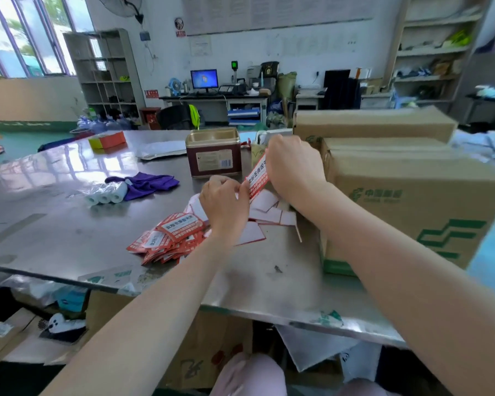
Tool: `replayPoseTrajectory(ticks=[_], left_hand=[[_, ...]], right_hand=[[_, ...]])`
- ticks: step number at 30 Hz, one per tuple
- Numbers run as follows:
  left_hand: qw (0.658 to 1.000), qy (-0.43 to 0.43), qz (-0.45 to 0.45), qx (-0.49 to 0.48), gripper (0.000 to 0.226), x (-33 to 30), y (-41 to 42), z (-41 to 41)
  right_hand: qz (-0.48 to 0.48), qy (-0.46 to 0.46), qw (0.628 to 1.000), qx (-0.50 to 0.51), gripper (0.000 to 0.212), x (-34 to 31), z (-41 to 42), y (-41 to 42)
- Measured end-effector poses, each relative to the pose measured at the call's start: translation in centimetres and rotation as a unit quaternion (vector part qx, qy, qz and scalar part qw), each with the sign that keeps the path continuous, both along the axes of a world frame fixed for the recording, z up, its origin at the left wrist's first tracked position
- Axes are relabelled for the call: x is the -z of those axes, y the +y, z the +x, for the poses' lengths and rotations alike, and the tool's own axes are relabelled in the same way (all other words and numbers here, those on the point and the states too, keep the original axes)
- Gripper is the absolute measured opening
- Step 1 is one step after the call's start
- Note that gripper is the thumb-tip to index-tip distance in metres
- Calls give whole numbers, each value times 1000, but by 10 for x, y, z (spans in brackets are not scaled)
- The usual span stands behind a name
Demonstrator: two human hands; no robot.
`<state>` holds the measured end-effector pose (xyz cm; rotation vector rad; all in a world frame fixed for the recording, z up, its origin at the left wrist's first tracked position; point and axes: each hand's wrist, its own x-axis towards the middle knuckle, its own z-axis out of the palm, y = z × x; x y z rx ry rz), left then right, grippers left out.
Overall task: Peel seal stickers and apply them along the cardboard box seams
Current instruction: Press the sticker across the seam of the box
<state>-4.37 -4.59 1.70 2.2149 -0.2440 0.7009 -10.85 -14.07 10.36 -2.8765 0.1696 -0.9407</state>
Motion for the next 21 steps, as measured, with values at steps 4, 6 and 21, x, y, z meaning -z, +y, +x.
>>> replayPoseTrajectory(ticks=[4,6,21], left_hand=[[998,15,-10,54,33,-43,-26,5],[997,8,-19,79,36,-60,-42,6],[989,12,7,147,31,-66,-110,14]], right_hand=[[25,-14,999,33,20,-46,-13,-24],[70,-25,996,44,28,-63,-15,-48],[232,51,968,78,29,-48,-16,-151]])
